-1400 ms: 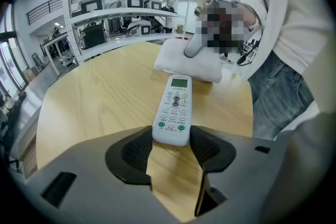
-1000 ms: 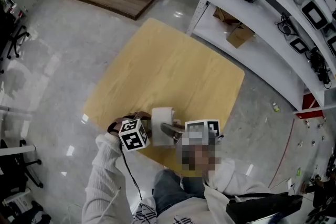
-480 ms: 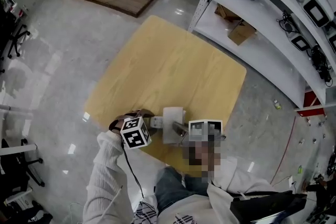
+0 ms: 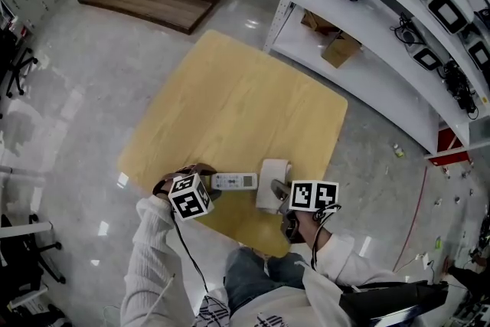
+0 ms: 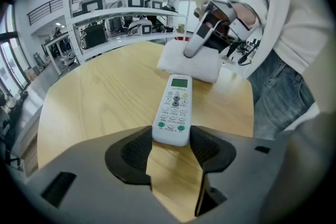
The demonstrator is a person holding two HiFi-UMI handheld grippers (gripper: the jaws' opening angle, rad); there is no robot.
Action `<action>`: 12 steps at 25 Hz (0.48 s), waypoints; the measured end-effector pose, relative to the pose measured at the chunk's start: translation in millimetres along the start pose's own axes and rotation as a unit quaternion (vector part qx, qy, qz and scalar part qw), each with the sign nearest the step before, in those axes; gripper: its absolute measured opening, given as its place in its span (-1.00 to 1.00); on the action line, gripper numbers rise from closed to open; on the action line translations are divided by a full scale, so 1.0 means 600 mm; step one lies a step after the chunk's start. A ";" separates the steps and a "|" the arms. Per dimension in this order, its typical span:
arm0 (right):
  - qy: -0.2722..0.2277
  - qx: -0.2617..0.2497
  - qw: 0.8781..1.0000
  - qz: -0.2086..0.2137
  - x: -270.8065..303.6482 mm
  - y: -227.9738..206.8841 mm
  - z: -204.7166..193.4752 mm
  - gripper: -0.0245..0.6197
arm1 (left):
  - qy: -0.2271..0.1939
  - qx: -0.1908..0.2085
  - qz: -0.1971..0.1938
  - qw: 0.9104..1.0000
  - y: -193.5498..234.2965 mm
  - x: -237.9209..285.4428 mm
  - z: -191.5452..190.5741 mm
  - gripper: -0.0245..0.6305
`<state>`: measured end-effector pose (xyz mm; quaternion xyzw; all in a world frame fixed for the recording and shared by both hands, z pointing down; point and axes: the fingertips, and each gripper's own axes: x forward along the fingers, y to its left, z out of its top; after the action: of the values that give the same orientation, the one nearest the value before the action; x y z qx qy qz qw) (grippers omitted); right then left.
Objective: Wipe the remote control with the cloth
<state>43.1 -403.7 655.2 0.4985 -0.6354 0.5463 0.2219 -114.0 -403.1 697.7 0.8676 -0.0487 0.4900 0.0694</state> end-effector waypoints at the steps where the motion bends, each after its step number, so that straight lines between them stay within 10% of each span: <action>1: -0.004 0.003 1.000 -0.001 -0.005 -0.007 0.000 -0.65 | -0.002 -0.005 0.002 1.000 0.000 0.000 0.000 -0.24; 12: -0.027 0.021 0.999 0.009 -0.038 -0.021 -0.007 -0.65 | -0.037 -0.066 0.028 0.997 0.021 -0.007 -0.007 -0.22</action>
<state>62.3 -390.0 643.8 0.5121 -0.6339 0.5479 0.1890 -121.4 -414.9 697.1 0.8771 -0.1080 0.4549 0.1105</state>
